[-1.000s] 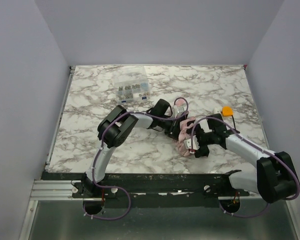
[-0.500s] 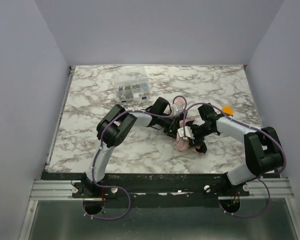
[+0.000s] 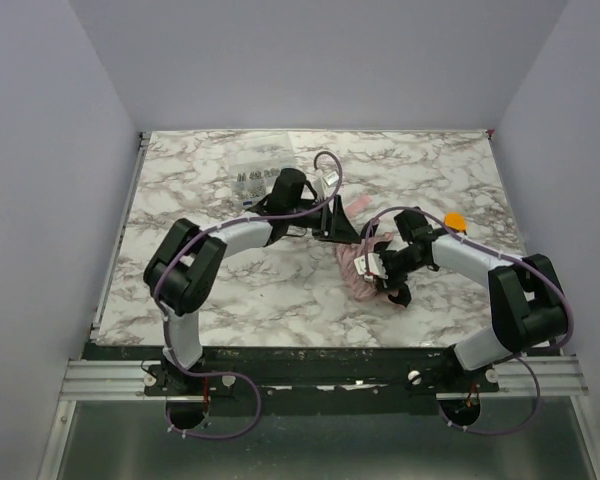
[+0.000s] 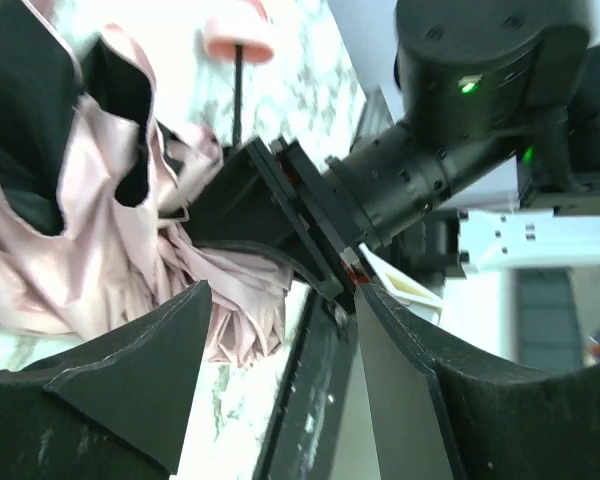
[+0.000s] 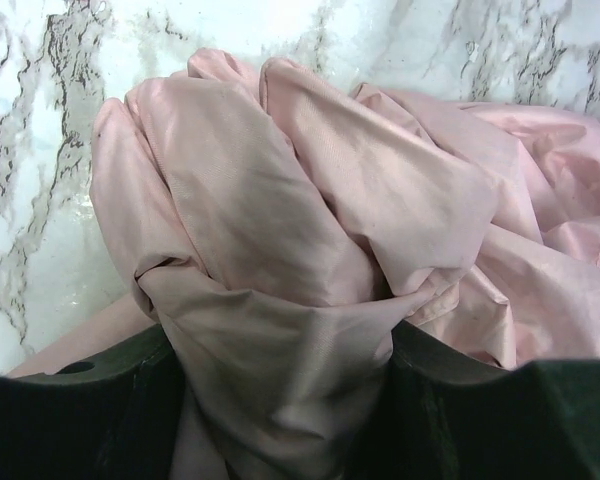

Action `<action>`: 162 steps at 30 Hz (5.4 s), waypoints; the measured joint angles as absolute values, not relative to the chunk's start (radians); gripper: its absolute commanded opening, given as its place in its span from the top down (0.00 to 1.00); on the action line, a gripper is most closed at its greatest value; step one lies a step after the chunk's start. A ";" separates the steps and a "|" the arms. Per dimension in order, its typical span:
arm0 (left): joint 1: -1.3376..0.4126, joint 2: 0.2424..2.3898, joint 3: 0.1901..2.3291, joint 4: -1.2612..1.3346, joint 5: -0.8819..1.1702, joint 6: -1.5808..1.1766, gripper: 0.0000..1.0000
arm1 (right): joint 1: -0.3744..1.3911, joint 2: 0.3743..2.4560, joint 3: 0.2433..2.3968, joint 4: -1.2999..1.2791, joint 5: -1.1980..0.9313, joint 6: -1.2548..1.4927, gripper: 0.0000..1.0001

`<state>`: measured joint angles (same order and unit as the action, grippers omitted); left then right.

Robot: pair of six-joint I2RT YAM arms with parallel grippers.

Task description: Put away the umbrella

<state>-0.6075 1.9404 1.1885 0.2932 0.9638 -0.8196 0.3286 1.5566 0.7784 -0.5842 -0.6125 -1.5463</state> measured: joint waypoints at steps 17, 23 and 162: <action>-0.681 2.007 1.209 0.015 0.415 -0.736 0.62 | 0.332 1.454 0.669 -0.478 -0.611 -1.549 0.80; -0.716 2.043 1.296 -0.059 0.314 -0.695 0.91 | 0.332 1.445 0.657 -0.461 -0.610 -1.548 0.74; -0.710 2.046 1.524 -0.537 0.011 -1.192 0.96 | 0.418 1.458 0.719 -0.563 -0.403 -1.692 0.62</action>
